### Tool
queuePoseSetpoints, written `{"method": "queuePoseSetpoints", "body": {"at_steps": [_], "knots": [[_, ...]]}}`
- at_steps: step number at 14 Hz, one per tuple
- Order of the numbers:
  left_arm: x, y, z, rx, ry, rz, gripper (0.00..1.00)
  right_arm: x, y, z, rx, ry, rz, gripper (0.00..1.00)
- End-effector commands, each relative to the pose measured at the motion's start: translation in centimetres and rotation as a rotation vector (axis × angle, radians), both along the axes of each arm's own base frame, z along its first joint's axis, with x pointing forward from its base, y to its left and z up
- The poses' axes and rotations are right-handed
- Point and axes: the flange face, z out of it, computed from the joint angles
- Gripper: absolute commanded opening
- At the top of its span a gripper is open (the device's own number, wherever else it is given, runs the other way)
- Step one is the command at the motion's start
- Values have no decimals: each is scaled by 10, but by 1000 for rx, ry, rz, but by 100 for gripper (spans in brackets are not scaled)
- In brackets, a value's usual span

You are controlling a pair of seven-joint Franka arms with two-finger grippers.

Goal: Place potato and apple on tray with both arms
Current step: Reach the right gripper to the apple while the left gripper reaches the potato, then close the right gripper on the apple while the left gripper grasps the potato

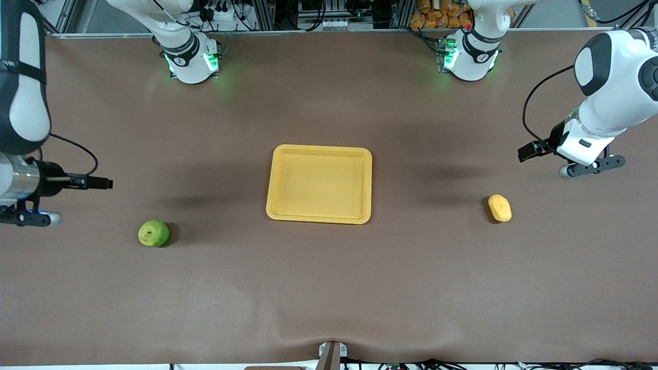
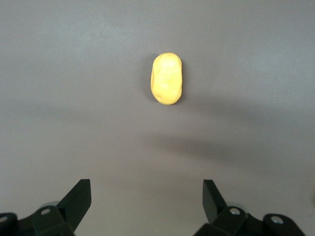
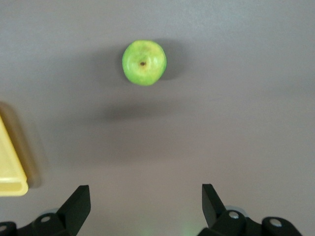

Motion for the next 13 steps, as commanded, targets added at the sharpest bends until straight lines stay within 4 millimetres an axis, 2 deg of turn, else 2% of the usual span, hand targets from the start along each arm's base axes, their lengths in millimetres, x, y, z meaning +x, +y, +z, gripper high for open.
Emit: {"method": "queuePoseSetpoints", "body": {"at_steps": [1, 4, 6, 9, 11, 13], "knots": [[2, 1, -15, -6, -22, 37, 100, 23, -3, -43, 10, -13, -10, 100], [2, -1, -40, -11, -58, 37, 100, 41, -2, -68, -1, -94, -10, 100], [7, 1, -60, -21, -85, 40, 100, 43, 3, -90, 3, -69, -5, 100], [23, 3, -95, -44, -148, 41, 100, 51, 16, -107, -3, -93, 16, 100], [32, 4, -120, -59, -185, 43, 100, 53, 26, -130, -4, -83, 31, 100], [35, 4, -143, -71, -182, 47, 100, 54, 27, -149, -9, -70, 36, 100]]}}
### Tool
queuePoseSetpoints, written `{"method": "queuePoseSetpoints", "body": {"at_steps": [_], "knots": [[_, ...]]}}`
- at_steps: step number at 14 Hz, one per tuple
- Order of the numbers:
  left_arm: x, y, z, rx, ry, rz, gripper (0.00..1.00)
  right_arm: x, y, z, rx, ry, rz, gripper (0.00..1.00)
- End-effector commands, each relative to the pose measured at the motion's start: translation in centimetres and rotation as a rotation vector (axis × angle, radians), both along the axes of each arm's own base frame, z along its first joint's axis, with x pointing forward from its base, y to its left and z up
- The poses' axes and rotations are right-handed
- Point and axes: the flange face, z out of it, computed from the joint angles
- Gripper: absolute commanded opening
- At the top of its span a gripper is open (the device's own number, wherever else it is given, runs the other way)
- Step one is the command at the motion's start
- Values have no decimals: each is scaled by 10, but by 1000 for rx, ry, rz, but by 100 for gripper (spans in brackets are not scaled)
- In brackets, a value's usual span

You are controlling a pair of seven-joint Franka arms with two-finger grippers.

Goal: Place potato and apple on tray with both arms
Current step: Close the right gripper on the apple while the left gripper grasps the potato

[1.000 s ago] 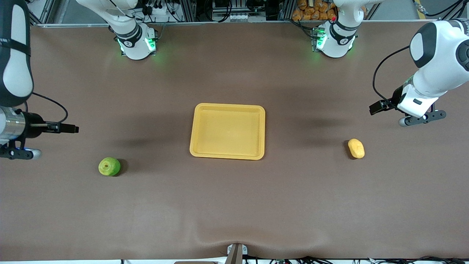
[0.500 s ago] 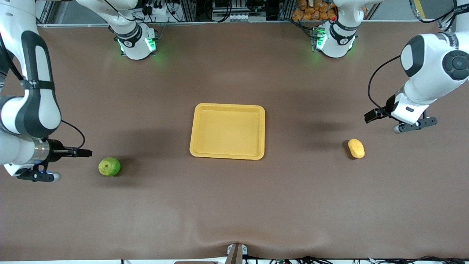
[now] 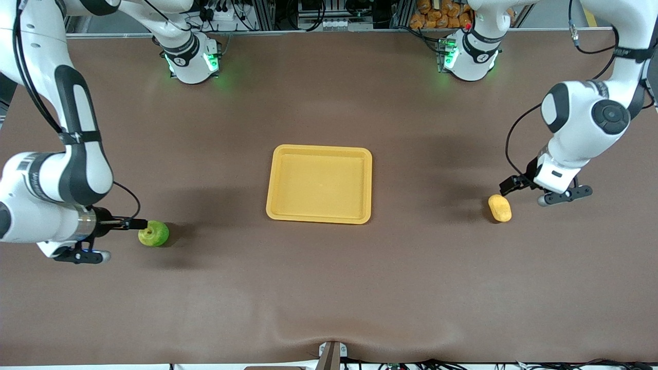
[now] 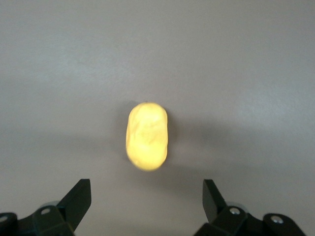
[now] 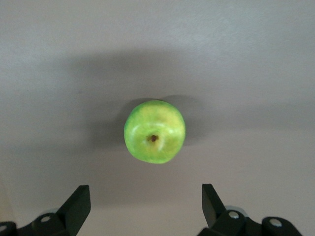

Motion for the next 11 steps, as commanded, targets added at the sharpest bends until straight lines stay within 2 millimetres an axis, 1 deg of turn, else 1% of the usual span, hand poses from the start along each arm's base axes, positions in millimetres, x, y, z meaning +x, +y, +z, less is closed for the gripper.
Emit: {"method": "queuePoseSetpoints", "body": {"at_steps": [1, 3, 5, 6, 7, 9, 11], "knots": [[6, 1, -27, -18, -7, 23, 100, 8, 2, -19, -3, -19, 6, 100], [8, 4, -41, -24, 2, 31, 100, 7, 1, -31, -10, -43, 18, 100], [11, 17, -59, -33, -22, 56, 100, 7, -2, -43, -10, -71, 35, 100], [13, 16, -67, -37, -24, 55, 100, 7, 0, -48, -10, -81, 40, 100], [16, 16, -71, -40, -26, 56, 100, 6, 1, -55, -11, -82, 41, 100], [21, 15, -76, -44, -23, 56, 100, 3, 9, -65, -12, -90, 52, 100], [26, 15, -78, -47, -26, 55, 100, -2, 8, -74, -11, -76, 50, 100]]}}
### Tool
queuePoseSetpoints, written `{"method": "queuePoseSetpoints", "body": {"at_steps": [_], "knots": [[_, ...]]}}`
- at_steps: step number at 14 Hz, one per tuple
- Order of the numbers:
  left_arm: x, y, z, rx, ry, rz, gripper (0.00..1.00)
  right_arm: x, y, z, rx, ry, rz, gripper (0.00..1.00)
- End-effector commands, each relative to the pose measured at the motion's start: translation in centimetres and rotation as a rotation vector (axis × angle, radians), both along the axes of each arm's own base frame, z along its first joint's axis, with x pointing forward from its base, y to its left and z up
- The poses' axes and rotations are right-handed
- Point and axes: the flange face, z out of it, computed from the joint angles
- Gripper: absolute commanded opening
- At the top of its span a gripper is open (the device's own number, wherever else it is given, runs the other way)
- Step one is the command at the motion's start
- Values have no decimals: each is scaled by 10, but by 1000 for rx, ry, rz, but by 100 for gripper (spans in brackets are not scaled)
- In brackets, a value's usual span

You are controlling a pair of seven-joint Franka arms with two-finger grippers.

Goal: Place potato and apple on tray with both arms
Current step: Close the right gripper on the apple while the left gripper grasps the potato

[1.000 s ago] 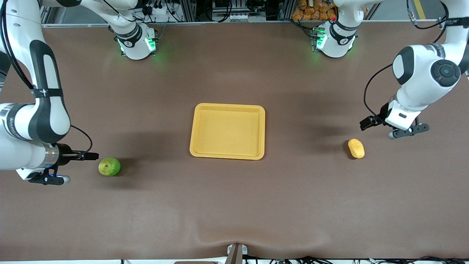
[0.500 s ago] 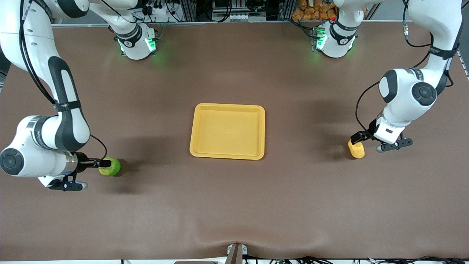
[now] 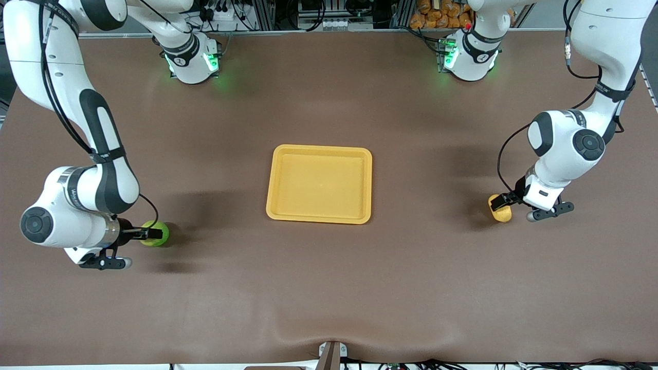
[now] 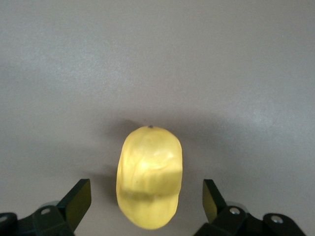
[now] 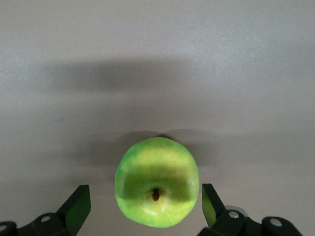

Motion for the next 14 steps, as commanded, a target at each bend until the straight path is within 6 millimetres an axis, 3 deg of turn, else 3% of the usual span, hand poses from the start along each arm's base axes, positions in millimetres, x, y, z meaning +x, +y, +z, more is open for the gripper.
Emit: {"method": "queuePoseSetpoints", "body": {"at_steps": [1, 3, 9, 10, 12, 14], "knots": [[12, -3, -3, -8, -14, 10, 100, -8, -3, -18, -3, 20, 7, 100], [16, -3, -11, -13, -7, 11, 100, -9, -5, -28, -2, 29, 4, 100], [15, -5, -17, -16, -6, 7, 56, -8, -6, -39, -5, 19, 2, 97], [16, -5, -16, -15, -7, 7, 48, -6, -7, -38, -6, 5, 1, 59], [16, -6, -13, -14, -11, 0, 34, -4, -8, -35, -7, -4, 0, 6], [15, -9, -11, -14, -12, -6, 25, -1, -7, -26, -11, -19, 7, 0]]}}
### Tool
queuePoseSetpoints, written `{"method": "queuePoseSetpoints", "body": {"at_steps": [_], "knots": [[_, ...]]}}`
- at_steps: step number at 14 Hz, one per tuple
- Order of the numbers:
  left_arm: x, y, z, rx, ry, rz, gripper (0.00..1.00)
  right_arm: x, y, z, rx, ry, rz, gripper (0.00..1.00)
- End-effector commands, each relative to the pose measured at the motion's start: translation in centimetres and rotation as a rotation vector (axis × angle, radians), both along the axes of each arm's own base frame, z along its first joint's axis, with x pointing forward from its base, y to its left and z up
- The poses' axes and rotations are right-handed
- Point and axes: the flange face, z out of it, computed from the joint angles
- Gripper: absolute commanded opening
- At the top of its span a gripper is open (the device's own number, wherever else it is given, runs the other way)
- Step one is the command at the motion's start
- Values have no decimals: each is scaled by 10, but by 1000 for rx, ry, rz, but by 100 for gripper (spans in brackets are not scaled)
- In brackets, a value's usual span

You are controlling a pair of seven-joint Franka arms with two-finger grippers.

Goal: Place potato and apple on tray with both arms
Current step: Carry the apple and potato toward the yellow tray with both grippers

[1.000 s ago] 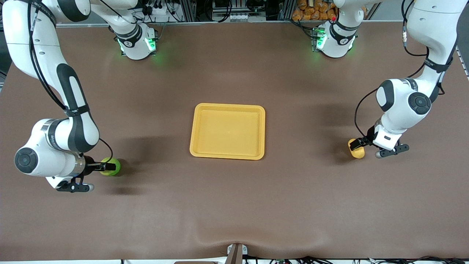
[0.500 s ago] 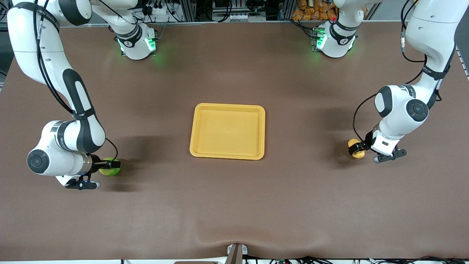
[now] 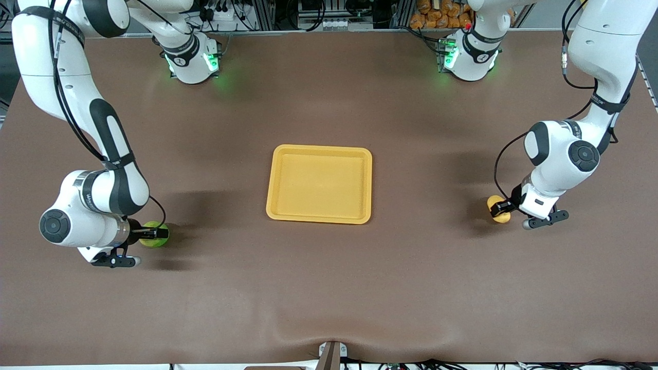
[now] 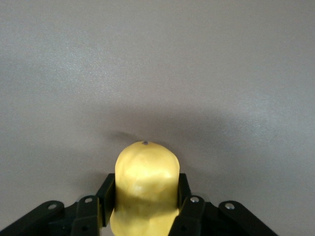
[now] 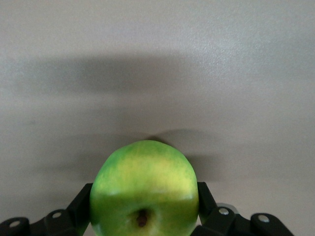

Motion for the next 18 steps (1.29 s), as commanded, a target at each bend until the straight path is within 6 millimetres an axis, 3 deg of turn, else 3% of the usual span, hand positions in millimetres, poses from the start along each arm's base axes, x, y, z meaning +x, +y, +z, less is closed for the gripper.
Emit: {"method": "queuePoseSetpoints", "body": {"at_steps": [1, 4, 6, 8, 11, 14, 16, 18], "knots": [[3, -5, 10, 1, -22, -4, 23, 5, 3, 17, -3, -27, 38, 0], [0, -21, 29, -1, 1, -28, 22, -2, 24, 41, 12, 27, 87, 0], [-1, -34, 45, 0, 22, -52, 22, -12, 62, 60, 24, 96, 122, 0], [-1, -54, 58, -4, 35, -88, 21, -22, 81, 64, 26, 167, 73, 0], [-1, -86, 71, -17, 18, -139, 19, -35, 150, 74, 99, 240, -118, 0], [-3, -105, 76, -22, 54, -166, 17, -50, 216, 78, 67, 270, -252, 0], [4, -119, 93, -21, 111, -179, 16, -63, 274, 84, 66, 283, -346, 0], [7, -140, 112, -24, 161, -174, 16, -70, 316, 89, 68, 274, -425, 0]]}}
